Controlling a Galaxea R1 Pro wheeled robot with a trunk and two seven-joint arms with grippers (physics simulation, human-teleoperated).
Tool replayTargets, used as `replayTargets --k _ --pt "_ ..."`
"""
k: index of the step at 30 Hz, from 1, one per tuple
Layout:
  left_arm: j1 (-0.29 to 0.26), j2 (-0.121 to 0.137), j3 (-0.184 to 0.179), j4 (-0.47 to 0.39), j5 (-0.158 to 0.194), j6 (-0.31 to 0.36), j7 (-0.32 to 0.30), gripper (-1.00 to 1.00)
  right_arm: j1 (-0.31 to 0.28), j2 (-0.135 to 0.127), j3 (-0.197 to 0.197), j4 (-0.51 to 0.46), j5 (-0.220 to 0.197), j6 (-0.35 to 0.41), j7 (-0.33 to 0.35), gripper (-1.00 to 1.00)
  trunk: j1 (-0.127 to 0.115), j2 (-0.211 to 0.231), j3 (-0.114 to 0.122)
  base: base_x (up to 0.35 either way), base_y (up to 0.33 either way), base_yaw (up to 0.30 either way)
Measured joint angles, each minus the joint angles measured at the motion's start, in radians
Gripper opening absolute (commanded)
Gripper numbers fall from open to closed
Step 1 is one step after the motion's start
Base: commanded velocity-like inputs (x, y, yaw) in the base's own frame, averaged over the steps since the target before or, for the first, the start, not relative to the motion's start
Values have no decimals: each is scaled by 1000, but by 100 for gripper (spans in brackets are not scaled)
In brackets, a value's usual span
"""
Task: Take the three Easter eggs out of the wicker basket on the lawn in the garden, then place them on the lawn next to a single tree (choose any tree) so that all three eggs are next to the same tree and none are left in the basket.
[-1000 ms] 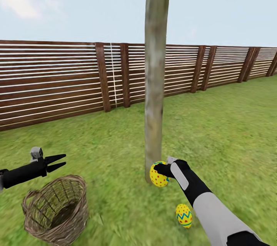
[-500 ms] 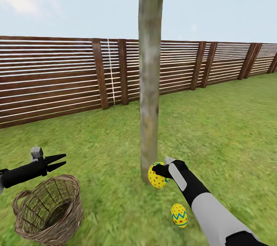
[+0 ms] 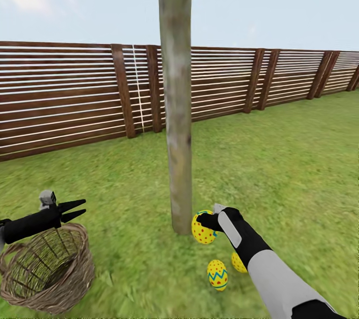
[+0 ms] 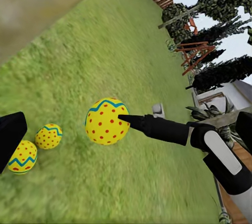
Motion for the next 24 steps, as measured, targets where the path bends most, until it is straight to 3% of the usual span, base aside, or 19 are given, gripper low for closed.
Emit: replayTargets --k 3,5,8,11,19,22,24 --pt "1 2 0 -2 2 0 -13 100 0 1 2 0 4 0 0 -100 0 0 -5 0 -13 0" --pt "10 4 1 -23 2 0 -56 100 0 2 22 0 17 -1 1 -100 0 0 -8 0 -3 0" --pt "72 5 2 -134 -1 6 -137 100 0 4 103 0 27 -3 3 -100 0 0 -13 0 0 0" --pt "85 5 3 -160 -3 10 -149 100 0 5 127 0 29 -3 6 -100 11 -21 -27 0 0 0" --pt "89 7 5 -163 8 15 -160 100 0 8 134 0 28 -5 10 -100 42 -77 -66 0 0 0" --pt "91 -4 2 -157 2 7 -160 100 0 9 140 0 28 -7 11 -100 54 -98 -80 0 0 0" --pt "93 -22 4 -154 -2 7 -161 100 0 24 171 -1 28 -10 11 -100 61 -112 -90 0 0 0"
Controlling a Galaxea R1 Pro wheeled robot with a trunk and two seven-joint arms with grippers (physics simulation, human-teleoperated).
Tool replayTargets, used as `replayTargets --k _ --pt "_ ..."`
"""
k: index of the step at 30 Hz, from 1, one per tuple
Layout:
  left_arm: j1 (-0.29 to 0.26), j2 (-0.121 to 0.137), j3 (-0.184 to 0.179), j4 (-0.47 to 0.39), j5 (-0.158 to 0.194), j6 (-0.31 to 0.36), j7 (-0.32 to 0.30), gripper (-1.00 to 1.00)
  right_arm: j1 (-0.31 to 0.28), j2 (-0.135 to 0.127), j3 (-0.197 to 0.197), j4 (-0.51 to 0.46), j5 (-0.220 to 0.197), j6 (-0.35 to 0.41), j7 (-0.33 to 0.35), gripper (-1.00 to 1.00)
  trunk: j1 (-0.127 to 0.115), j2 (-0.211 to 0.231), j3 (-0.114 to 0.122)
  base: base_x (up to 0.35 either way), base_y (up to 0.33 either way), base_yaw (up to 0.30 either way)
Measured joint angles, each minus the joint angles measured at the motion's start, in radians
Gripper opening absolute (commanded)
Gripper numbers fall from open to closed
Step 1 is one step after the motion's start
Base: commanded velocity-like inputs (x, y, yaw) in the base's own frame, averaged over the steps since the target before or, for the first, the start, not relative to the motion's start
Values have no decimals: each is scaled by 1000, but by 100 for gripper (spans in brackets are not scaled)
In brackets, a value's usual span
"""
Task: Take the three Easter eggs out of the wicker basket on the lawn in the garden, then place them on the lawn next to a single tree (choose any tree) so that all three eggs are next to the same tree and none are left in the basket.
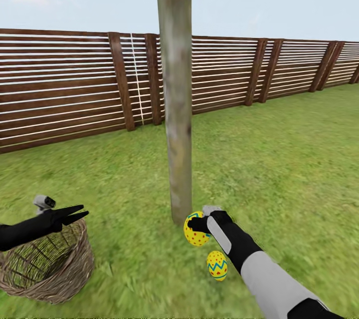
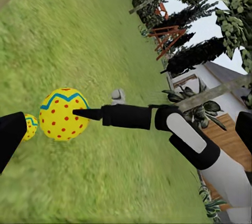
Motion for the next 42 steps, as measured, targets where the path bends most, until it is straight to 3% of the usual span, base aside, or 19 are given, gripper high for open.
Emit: replayTargets --k 3,10,15,20,21,24,26,34,42 --pt "0 -3 1 0 3 5 -3 100 0 8 23 0 2 -2 0 -100 8 -14 -11 0 0 0" --pt "0 -6 4 -1 5 12 -4 100 1 32 29 9 2 -6 -3 -100 35 -63 -45 0 0 0" --pt "0 -4 4 -1 6 11 -4 100 0 58 26 110 5 -12 -3 -100 54 -98 -69 0 0 0" --pt "0 -2 4 -1 6 10 -4 100 1 62 31 155 4 -50 -4 -100 73 -133 -92 0 0 0" --pt "0 -2 4 -1 6 10 -4 100 2 62 45 159 6 -53 -3 -100 77 -140 -97 0 0 0" --pt "0 -3 3 -1 7 7 -4 100 1 62 147 165 5 -77 -5 -100 88 -161 -112 0 0 0" --pt "0 -3 2 -1 7 6 -4 100 1 62 181 165 5 -84 -5 -100 96 -175 -121 0 0 0" --pt "0 -5 2 -1 6 0 -6 100 1 62 231 165 5 -126 -4 -100 127 -231 -159 0 0 0" --pt "0 -6 2 -1 6 1 -6 100 1 62 235 164 6 -129 -5 -100 157 -287 -198 0 0 0"
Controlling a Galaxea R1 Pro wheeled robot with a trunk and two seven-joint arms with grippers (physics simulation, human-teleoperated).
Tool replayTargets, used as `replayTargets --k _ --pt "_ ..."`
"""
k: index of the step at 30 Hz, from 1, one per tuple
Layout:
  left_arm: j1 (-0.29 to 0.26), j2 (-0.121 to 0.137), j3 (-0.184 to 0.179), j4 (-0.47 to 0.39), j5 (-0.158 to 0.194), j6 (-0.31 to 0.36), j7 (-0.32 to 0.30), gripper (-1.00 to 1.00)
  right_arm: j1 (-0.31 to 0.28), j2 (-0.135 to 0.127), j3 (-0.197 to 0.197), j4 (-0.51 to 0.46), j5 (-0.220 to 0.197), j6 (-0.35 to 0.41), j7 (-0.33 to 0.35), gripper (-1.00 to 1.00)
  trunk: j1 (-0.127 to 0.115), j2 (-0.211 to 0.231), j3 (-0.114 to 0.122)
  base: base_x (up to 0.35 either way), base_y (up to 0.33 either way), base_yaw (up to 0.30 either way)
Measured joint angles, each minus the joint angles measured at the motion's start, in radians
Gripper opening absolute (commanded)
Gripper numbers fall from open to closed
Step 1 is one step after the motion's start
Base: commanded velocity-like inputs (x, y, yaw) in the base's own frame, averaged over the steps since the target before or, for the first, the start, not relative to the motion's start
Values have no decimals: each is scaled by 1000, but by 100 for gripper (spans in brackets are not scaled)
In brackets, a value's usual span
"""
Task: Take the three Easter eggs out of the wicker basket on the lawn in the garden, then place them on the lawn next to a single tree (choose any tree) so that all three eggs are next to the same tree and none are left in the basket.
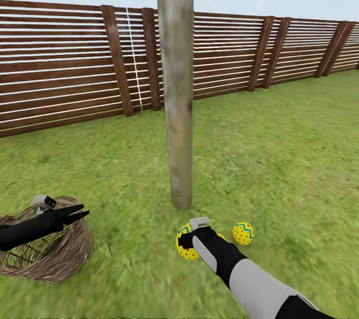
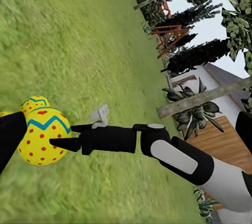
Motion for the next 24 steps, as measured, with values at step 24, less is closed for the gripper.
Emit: replayTargets --k 24 --pt "79 -4 105 -199 11 -1 0 100 0 0 0 -6 -1 -62 0 -100 92 -168 -115 0 0 0"
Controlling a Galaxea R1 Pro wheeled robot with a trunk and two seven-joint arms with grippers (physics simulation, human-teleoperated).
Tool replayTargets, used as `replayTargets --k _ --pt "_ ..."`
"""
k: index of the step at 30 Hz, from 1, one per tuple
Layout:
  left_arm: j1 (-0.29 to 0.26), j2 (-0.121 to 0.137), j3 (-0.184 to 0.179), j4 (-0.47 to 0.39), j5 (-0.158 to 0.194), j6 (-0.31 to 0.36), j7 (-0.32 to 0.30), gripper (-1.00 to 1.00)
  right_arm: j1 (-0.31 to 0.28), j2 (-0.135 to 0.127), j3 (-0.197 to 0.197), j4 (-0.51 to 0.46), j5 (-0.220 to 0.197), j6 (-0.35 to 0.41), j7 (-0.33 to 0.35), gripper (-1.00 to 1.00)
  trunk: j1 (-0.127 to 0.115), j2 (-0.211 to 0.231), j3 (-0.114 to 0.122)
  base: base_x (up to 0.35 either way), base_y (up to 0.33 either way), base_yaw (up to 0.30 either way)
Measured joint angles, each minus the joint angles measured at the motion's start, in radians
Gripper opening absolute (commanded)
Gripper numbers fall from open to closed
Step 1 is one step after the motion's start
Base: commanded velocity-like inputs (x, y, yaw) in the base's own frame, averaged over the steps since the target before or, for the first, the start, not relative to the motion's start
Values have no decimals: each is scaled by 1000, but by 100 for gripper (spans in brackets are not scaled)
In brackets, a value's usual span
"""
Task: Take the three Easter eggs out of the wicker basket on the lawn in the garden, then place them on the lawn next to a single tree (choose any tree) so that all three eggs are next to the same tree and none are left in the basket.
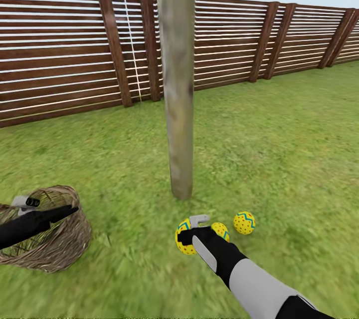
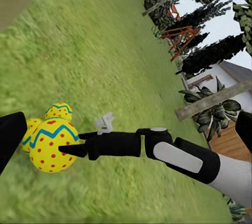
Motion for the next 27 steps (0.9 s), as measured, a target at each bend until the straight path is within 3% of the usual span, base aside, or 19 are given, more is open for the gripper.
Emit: replayTargets --k 4,7,12,16,22,27 --pt "62 0 1 -111 59 -3 0 100 0 0 0 0 0 -38 -1 -100 15 -28 -19 0 0 0" --pt "83 -1 1 -148 83 -4 0 100 -1 0 -1 0 -2 -49 -1 -100 27 -49 -33 0 0 0" --pt "89 -2 1 -167 87 -7 0 100 -1 0 -4 0 -5 -77 -1 -100 46 -84 -57 0 0 0" --pt "93 -51 2 -181 87 -8 0 100 -1 0 -6 4 -17 -130 -2 -100 61 -112 -76 0 0 0" --pt "93 -57 55 -179 87 -7 0 100 -1 0 -7 5 -21 -137 -2 -100 65 -119 -90 0 0 0" --pt "93 -59 65 -177 85 -7 0 100 -1 0 -7 2 -19 -137 0 -100 65 -119 -92 159 0 0"
